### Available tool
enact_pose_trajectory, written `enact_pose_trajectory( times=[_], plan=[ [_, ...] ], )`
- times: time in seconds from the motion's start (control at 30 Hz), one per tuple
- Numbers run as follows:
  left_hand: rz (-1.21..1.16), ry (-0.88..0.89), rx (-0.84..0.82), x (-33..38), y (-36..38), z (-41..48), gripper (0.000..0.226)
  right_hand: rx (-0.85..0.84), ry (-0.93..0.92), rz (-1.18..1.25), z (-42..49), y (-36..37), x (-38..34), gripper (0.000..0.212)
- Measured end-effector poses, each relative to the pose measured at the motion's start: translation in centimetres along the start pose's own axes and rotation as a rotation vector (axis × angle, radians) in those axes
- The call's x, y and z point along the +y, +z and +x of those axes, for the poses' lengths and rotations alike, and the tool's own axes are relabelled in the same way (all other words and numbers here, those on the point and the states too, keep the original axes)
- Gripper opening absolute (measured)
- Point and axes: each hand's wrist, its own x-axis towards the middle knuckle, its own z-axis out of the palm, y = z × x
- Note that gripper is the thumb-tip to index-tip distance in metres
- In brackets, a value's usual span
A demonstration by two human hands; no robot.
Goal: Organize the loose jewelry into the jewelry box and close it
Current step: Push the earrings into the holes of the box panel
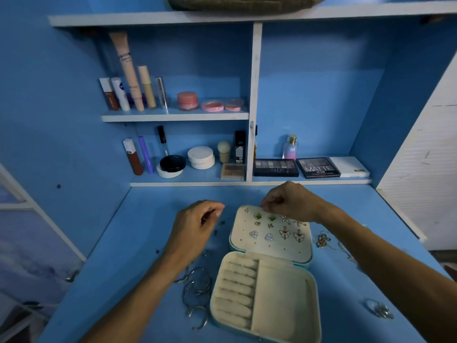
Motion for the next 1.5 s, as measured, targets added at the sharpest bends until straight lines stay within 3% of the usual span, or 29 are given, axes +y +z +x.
enact_pose_trajectory(
  times=[0.43,0.6,0.8,0.97,1.33,1.5],
  plan=[
    [0.172,-0.122,-0.043,-4.1,-5.4,-2.0,0.014,0.053,-0.012,-0.161,0.3,1.3,-0.7,0.015],
    [0.245,-0.136,-0.181,-4.0,-7.1,-2.0,0.010,0.157,-0.084,-0.200,0.4,2.8,-2.2,0.017],
    [0.287,-0.124,-0.411,-2.8,-9.0,-3.4,0.008,0.153,-0.146,-0.258,0.6,4.7,-4.7,0.017],
    [0.307,-0.116,-0.460,-2.9,-8.6,-4.1,0.010,0.107,-0.171,-0.301,0.6,6.2,-6.5,0.016],
    [0.276,-0.123,-0.387,-3.0,-7.6,-4.1,0.004,0.109,-0.163,-0.319,0.6,6.5,-7.4,0.017],
    [0.071,-0.215,-0.179,-3.1,-7.6,-4.2,0.008,0.099,-0.208,-0.299,1.5,7.1,-8.9,0.016]
  ],
)
